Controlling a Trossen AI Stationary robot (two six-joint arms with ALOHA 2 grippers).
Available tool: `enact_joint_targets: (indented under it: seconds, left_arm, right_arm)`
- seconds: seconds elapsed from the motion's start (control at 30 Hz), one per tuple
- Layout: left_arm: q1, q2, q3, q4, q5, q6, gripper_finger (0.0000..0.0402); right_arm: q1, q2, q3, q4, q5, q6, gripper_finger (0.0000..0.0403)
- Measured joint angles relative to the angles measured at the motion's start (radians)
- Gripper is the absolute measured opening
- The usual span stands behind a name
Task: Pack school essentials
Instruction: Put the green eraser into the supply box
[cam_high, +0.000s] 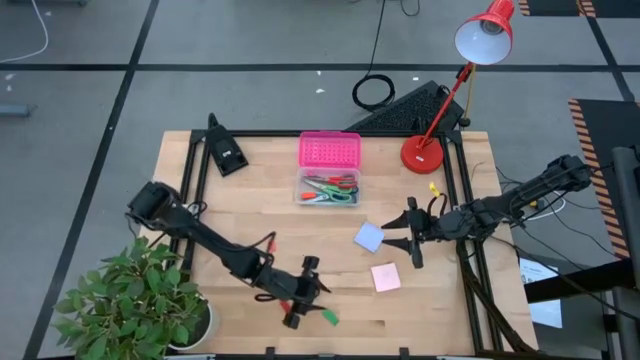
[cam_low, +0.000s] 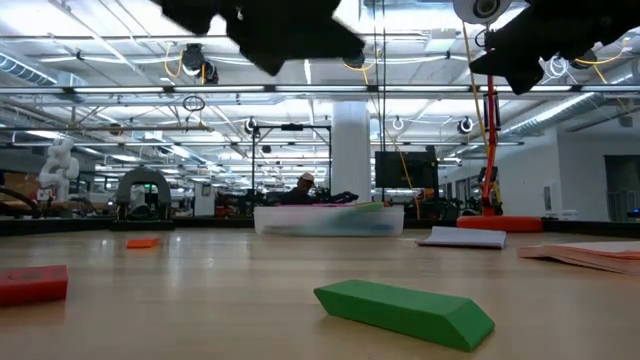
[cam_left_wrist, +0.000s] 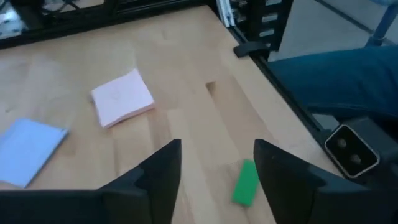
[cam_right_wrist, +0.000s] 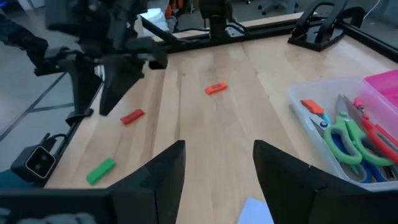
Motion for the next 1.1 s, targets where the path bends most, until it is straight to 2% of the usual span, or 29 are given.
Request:
enact_joint_targets:
  seconds: [0.17, 0.3, 0.53, 0.73, 1.1]
  left_arm:
    - [-0.001, 0.091, 0.042, -0.014, 0.078, 0.008, 0.0244]
    - [-0.002, 0.166, 0.085, -0.013, 0.120, 0.004, 0.0252]
    - [-0.010, 0.284, 0.152, -0.016, 0.167, 0.016, 0.0245]
    - [-0.007, 0.298, 0.157, -0.041, 0.142, 0.019, 0.0234]
    - [-0.006, 0.313, 0.157, -0.084, 0.137, 0.032, 0.0189]
  right_arm:
    - [0.000, 0.006, 0.000, -0.002, 0.000, 0.003, 0.0184]
    - [0.000, 0.017, 0.000, -0.001, 0.000, 0.004, 0.0184]
    - [0.000, 0.046, 0.000, 0.001, 0.000, 0.003, 0.0184]
    - [0.000, 0.054, 0.000, 0.002, 0.000, 0.003, 0.0184]
    - [0.000, 0.054, 0.000, 0.006, -0.001, 0.003, 0.0184]
